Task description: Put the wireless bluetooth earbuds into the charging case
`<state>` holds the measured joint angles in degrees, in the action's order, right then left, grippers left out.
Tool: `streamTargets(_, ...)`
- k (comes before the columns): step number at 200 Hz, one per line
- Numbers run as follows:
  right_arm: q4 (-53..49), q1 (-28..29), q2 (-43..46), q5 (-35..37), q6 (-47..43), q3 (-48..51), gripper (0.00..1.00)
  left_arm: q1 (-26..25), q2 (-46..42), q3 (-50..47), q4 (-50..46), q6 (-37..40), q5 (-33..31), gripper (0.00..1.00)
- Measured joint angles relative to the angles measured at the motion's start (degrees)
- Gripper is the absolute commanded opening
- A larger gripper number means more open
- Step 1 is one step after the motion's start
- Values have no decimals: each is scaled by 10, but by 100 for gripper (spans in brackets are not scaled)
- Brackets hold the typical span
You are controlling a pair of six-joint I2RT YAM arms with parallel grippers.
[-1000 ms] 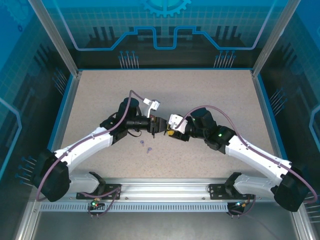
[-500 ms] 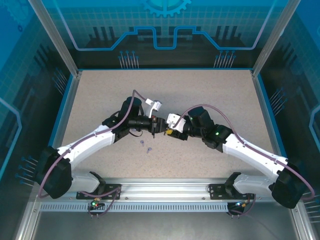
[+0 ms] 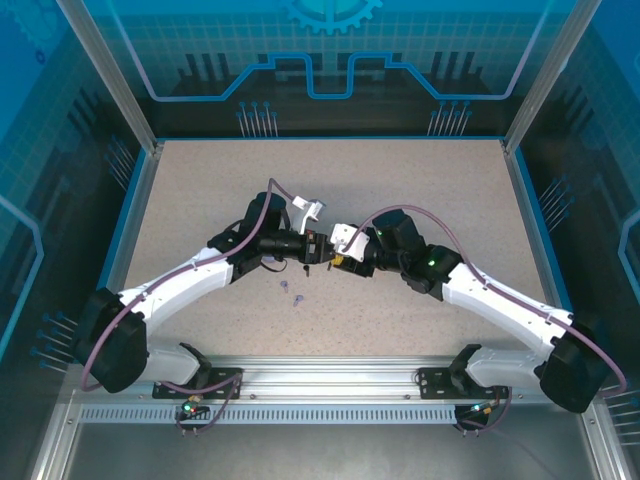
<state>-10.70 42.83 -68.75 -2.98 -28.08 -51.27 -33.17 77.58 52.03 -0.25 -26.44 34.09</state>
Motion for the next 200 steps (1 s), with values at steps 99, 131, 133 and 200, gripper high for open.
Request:
streamTargets(99,-14,0,-9,11,-3,-6,47,0,-1,0,-12,12,-14,36)
streamTargets(131,-14,-1,-10,15,-2,-6,47,0,-1,0,-14,14,-15,32)
streamTargets(133,-14,-1,-10,15,-2,-6,47,0,-1,0,-14,14,-15,32)
streamTargets(200,-22,-12,-10,1,9,-10,74,0,-13,0,-17,16,-14,25)
